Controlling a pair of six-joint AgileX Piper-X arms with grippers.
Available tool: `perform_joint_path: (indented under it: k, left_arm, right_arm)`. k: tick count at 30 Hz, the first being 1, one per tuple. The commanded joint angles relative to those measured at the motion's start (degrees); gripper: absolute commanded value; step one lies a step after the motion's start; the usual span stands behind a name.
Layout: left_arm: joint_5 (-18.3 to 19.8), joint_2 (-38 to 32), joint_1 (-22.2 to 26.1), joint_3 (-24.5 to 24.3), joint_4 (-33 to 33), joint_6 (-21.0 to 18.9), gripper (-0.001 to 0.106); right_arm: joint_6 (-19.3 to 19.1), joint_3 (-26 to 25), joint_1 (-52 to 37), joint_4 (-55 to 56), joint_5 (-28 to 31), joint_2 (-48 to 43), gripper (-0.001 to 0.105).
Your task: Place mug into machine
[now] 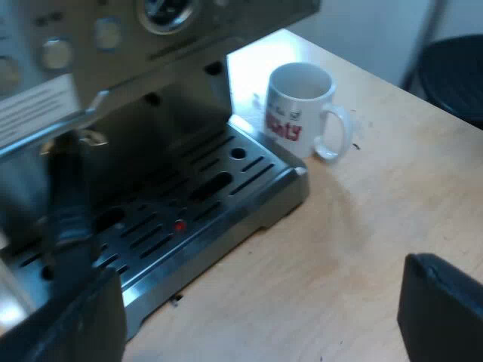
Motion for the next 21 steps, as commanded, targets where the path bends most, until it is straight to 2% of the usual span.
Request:
perform_joint_path:
  k: [1,9,17,21]
  left_arm:
    - [0.43,2.39,-1.66,-0.46,-3.41,-0.14,0.102]
    - [0.15,14.76,-7.6,-0.46,-11.48,-0.14,0.102]
    - [0.19,23.82,-8.2,-0.46,-17.67,-0.14,0.102]
    - [0.19,25.98,-8.2,-0.46,-18.3,-0.34,0.102]
  right_arm:
    - [-0.79,-0.5,-0.34,-1.7,-0.46,1.2,0.102]
    - [-0.79,-0.5,-0.34,-4.15,-0.46,5.86,0.102]
    - [-0.79,-0.5,-0.34,-4.74,-0.32,8.23,0.102]
    - [-0.79,-0.5,-0.34,-5.04,-0.32,8.47,0.102]
